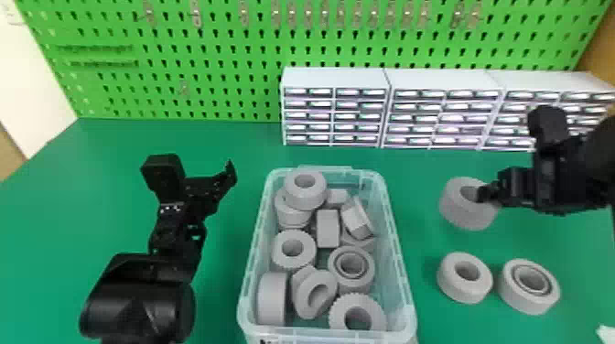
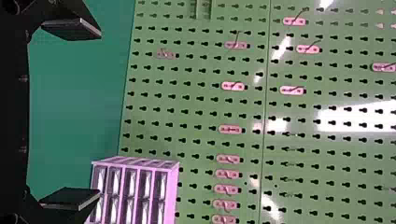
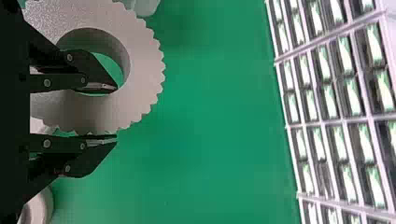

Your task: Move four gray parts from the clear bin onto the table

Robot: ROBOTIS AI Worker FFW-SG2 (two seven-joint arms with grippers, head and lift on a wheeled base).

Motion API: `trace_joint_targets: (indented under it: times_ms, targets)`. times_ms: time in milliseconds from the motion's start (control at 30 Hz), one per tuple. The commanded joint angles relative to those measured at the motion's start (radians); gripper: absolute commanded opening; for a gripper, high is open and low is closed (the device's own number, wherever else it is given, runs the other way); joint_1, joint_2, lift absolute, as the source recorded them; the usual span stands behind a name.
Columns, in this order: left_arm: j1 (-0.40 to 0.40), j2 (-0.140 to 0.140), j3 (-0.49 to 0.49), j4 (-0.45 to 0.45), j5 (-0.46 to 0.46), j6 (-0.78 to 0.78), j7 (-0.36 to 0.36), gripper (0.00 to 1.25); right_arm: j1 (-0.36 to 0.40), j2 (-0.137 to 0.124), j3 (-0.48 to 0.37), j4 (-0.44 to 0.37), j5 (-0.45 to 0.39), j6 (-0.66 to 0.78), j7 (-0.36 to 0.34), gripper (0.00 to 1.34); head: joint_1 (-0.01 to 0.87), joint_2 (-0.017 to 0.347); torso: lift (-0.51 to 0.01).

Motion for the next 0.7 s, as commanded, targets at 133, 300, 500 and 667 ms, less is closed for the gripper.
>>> trace_joint_targets:
  times_ms: [133, 300, 500, 667]
  targets:
    - [0.0, 0.0, 0.0, 0.0, 0.0, 0.0, 0.0, 1.15, 0.033, -0.004, -0.062, 0.0, 0.022, -0.025, 0.0, 0.43, 0.693, 0.072, -0.052]
    - [-0.002, 0.0, -0.001, 0.0, 0.0, 0.0, 0.0, 1.15, 0.047, -0.01, -0.083, 0.002, 0.027, -0.033, 0.0, 0.43, 0.693, 0.072, -0.052]
    - [-0.002, 0.0, -0.001, 0.0, 0.0, 0.0, 0.0, 1.15, 0.062, -0.012, -0.108, 0.002, 0.037, -0.051, 0.0, 0.43, 0.693, 0.072, -0.052]
    - [-0.002, 0.0, -0.001, 0.0, 0.002, 0.0, 0.0, 1.15, 0.076, -0.012, -0.128, 0.015, 0.03, -0.1, 0.0, 0.43, 0.693, 0.072, -0.052]
